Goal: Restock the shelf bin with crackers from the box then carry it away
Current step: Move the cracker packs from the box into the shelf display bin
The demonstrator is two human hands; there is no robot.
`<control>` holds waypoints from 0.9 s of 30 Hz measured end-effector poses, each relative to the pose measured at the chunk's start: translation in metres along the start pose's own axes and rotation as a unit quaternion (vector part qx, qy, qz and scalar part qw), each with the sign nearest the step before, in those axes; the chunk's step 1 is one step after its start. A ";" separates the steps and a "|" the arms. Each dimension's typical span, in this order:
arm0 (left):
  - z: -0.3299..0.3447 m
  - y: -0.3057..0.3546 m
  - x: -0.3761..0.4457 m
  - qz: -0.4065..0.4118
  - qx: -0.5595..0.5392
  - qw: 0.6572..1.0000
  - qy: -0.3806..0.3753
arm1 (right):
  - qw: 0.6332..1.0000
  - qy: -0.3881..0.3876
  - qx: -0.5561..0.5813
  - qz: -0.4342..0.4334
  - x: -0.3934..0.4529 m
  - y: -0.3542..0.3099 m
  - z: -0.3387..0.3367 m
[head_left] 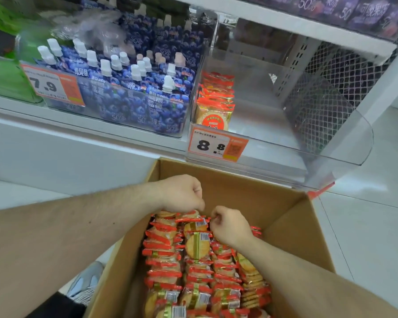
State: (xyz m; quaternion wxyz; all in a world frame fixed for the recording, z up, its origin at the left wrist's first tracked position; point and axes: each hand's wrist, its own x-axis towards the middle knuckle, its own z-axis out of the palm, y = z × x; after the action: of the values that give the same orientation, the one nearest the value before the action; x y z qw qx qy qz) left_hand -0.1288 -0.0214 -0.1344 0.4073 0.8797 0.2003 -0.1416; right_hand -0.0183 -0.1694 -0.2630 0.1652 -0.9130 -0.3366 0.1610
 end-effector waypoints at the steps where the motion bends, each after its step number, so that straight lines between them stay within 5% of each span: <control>1: 0.000 -0.001 0.002 -0.004 0.001 1.000 -0.007 | 0.998 -0.046 0.007 0.048 0.005 0.007 0.013; 4: 0.001 -0.007 0.008 -0.020 -0.006 1.000 -0.019 | 0.975 -0.101 0.099 0.171 0.018 0.017 0.050; 8: 0.002 -0.014 0.014 -0.039 -0.028 0.999 -0.025 | 0.902 -0.128 0.273 0.310 0.018 0.011 0.077; 14: -0.001 -0.024 0.017 -0.070 -0.052 0.995 -0.050 | 0.795 -0.139 0.431 0.403 0.008 0.009 0.072; 22: -0.004 -0.022 0.020 -0.069 -0.060 0.995 -0.030 | 0.778 -0.136 0.482 0.380 -0.032 0.010 0.037; 27: -0.002 -0.020 0.018 -0.100 -0.053 0.993 -0.017 | 0.695 -0.203 0.641 0.256 -0.035 -0.031 0.000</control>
State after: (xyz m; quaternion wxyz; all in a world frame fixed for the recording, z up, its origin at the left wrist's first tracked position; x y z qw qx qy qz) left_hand -0.1222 -0.0039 -0.1539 0.4409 0.8298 0.2874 -0.1854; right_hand -0.0614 -0.1703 -0.2440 0.5901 -0.5819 0.0693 0.5553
